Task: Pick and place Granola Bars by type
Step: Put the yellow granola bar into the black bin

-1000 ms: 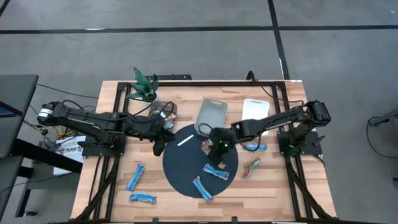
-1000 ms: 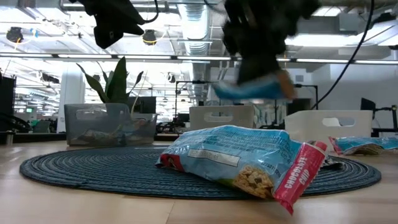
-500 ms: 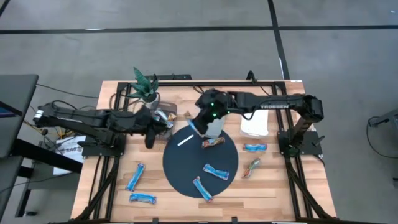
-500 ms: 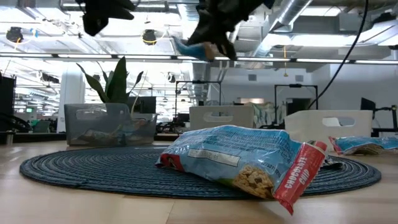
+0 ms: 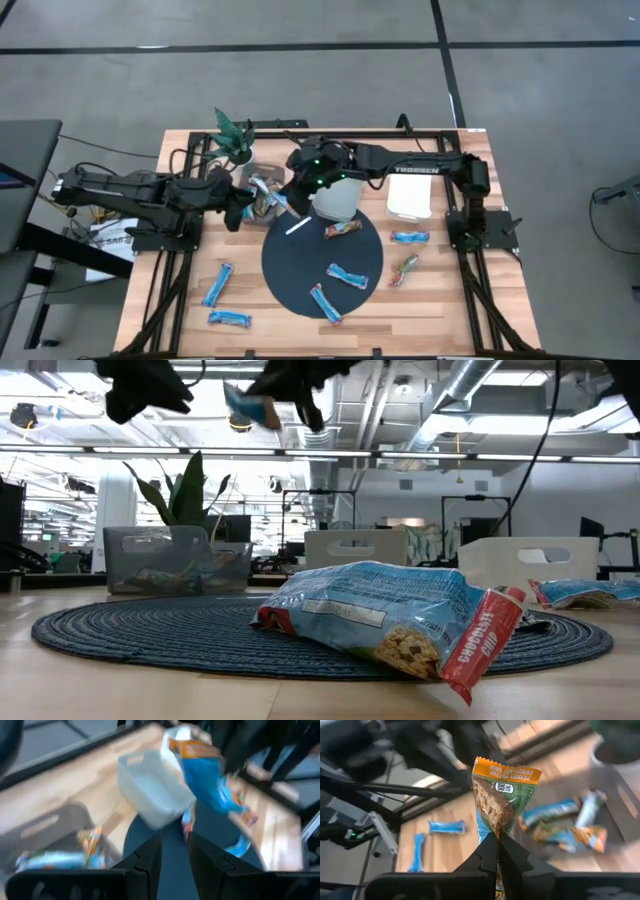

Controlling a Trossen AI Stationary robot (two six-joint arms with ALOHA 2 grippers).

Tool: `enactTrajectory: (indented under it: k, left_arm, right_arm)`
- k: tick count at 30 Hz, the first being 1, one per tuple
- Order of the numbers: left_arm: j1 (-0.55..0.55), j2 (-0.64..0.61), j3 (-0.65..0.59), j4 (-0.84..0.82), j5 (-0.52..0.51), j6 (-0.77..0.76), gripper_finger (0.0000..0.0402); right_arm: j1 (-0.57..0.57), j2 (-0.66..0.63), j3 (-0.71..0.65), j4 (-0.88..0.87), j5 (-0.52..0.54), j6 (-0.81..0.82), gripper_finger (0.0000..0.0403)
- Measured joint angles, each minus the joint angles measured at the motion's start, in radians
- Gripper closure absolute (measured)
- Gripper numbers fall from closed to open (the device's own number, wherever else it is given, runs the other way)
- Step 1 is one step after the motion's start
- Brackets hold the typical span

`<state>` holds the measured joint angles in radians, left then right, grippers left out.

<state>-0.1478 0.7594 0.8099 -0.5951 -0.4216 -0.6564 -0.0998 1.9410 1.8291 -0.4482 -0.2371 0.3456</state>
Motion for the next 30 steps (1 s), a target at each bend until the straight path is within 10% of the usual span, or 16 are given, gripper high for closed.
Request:
enactTrajectory:
  k: [30]
  left_arm:
    - [0.037, 0.093, 0.001, 0.388, -0.029, 0.043, 0.0315]
  right_arm:
    - [-0.005, -0.002, 0.025, 0.024, 0.004, -0.006, 0.0403]
